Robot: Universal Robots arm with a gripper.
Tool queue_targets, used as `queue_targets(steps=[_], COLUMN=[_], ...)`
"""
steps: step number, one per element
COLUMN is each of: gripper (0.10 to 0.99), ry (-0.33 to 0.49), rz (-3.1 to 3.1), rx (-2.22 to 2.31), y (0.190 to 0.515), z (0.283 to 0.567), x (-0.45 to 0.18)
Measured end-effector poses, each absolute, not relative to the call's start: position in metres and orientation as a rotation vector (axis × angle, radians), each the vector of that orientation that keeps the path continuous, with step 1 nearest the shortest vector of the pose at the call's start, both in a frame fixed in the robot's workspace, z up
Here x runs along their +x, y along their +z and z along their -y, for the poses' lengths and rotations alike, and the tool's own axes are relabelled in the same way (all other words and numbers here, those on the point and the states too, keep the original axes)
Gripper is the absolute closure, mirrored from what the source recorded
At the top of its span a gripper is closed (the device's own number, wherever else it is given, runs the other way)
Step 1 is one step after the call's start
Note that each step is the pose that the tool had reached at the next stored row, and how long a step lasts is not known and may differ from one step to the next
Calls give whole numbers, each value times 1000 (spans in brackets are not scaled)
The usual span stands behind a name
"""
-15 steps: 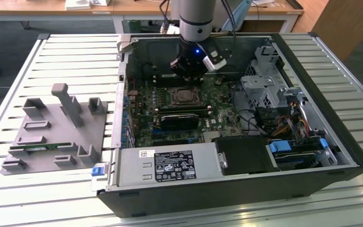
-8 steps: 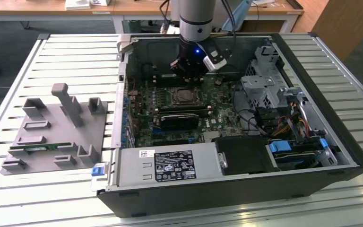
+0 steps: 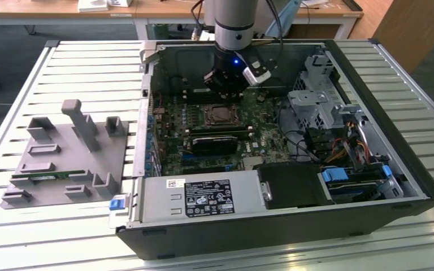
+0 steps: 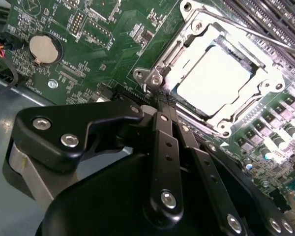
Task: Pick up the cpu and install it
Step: 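Install the first cpu locking lever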
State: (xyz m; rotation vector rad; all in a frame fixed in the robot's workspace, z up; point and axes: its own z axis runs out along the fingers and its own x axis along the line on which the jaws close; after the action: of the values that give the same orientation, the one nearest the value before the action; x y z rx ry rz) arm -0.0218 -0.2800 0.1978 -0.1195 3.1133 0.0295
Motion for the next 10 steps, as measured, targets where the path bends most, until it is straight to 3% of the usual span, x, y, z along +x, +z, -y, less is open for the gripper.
queue_targets(steps=[10], gripper=[980], ry=[35], rz=[-3113], rx=[-119], y=[201], z=[278], x=[-22])
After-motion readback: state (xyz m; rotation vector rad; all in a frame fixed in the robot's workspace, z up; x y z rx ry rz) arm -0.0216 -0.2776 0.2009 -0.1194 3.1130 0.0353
